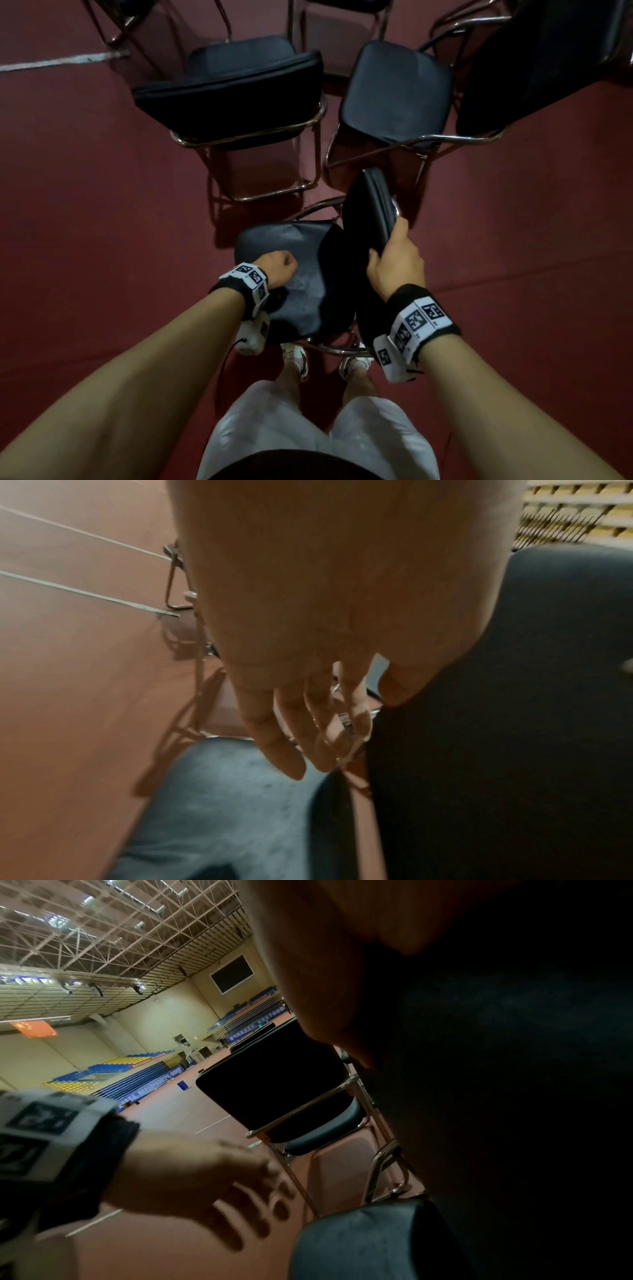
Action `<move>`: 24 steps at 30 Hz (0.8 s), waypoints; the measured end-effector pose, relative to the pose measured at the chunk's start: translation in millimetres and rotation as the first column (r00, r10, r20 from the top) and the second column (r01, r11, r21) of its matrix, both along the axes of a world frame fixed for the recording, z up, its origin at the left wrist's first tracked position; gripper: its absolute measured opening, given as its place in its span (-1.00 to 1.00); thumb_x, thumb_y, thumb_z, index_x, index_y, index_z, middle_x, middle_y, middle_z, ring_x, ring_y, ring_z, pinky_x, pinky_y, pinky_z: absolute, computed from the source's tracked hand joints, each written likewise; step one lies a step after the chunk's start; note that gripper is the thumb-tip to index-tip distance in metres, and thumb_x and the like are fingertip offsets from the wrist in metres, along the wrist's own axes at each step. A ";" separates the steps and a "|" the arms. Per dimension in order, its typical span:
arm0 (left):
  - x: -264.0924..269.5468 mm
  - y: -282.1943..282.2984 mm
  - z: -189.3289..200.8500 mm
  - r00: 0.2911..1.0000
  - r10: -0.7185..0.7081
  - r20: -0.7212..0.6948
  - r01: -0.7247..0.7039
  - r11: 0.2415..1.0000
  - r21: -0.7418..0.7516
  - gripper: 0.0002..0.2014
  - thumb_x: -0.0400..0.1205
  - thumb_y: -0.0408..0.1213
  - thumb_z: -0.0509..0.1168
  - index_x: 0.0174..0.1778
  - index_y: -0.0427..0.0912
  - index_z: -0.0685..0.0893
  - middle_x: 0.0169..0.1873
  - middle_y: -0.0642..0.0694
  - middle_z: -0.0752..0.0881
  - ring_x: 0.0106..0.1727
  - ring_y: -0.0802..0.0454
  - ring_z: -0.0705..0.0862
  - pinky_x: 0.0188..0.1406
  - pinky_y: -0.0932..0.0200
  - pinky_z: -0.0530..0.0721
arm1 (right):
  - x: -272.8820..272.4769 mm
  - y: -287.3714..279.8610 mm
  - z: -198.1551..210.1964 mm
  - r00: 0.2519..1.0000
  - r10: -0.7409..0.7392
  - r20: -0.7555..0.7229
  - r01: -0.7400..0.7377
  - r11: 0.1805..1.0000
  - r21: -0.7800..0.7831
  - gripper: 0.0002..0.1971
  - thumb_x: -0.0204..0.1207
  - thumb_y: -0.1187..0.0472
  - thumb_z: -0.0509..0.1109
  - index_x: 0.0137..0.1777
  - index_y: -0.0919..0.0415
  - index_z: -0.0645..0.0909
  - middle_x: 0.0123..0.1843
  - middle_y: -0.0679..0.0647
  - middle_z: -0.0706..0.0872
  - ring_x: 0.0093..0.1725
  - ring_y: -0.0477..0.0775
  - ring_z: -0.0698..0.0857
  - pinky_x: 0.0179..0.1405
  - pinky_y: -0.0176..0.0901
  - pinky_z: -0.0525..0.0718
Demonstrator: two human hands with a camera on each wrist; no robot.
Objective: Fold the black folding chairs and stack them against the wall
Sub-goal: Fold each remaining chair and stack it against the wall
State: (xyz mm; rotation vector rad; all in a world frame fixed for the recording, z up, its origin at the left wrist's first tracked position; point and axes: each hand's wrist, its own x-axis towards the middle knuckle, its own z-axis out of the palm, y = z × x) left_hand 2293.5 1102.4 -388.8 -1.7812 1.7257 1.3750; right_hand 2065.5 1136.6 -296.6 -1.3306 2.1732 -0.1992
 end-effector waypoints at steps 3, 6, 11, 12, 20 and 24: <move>-23.5 -11.8 5.9 0.993 0.071 -0.090 -0.075 0.997 -0.033 -0.79 0.74 -0.07 0.17 -0.04 -0.07 0.64 0.05 -0.16 0.78 0.10 -0.17 0.74 0.16 0.01 0.69 | 11.3 2.0 0.5 1.000 0.007 0.010 -0.007 1.000 -0.008 -0.39 0.59 0.21 0.37 0.57 0.15 0.20 0.24 0.28 0.69 0.12 0.45 0.73 0.07 0.18 0.69; -37.6 -26.2 6.2 0.983 0.120 -0.136 -0.127 0.991 -0.043 -0.85 0.72 -0.12 0.19 -0.01 -0.04 0.64 0.07 -0.13 0.78 0.14 -0.16 0.74 0.20 -0.03 0.71 | 14.9 2.9 2.0 1.000 0.020 0.023 -0.020 1.000 -0.019 -0.38 0.59 0.22 0.37 0.59 0.15 0.20 0.28 0.27 0.66 0.16 0.43 0.72 0.10 0.18 0.68; -39.2 -29.1 -12.3 0.998 0.021 -0.060 -0.023 0.999 -0.033 -0.76 0.72 -0.18 0.20 0.21 -0.14 0.68 0.19 -0.16 0.75 0.24 -0.15 0.69 0.14 0.15 0.54 | 42.6 12.9 2.2 0.991 0.056 0.123 -0.053 0.998 -0.034 -0.29 0.58 0.27 0.32 0.68 0.12 0.11 0.40 0.27 0.58 0.28 0.38 0.66 0.20 0.15 0.64; -30.7 -27.7 -20.0 0.998 0.034 -0.048 -0.035 0.999 -0.023 -0.75 0.72 -0.18 0.20 0.23 -0.14 0.68 0.21 -0.17 0.74 0.26 -0.16 0.69 0.16 0.14 0.55 | 59.5 11.8 -3.0 0.984 0.080 0.160 -0.076 0.997 -0.032 -0.26 0.58 0.28 0.31 0.71 0.10 0.06 0.46 0.27 0.53 0.33 0.37 0.64 0.26 0.15 0.62; 49.8 -14.4 -42.6 0.994 0.105 0.032 -0.105 0.994 0.022 -0.79 0.72 -0.21 0.17 0.07 -0.15 0.69 0.18 -0.24 0.75 0.22 -0.22 0.69 0.09 0.10 0.60 | 151.7 23.5 -36.7 0.935 0.109 0.336 -0.122 0.992 0.017 -0.02 0.50 0.18 0.42 0.76 -0.05 -0.16 0.76 0.23 0.07 0.74 0.29 0.14 0.60 0.36 0.38; 102.0 8.9 -75.3 0.968 0.234 0.093 -0.243 0.966 0.094 -0.86 0.72 -0.22 0.20 0.04 -0.16 0.64 0.00 -0.24 0.72 0.03 -0.20 0.71 -0.09 0.07 0.58 | 192.4 28.9 -55.3 0.963 0.152 0.224 -0.150 0.988 -0.028 0.02 0.40 0.06 0.46 0.76 -0.05 -0.09 0.71 0.21 0.10 0.66 0.33 0.19 0.47 0.37 0.54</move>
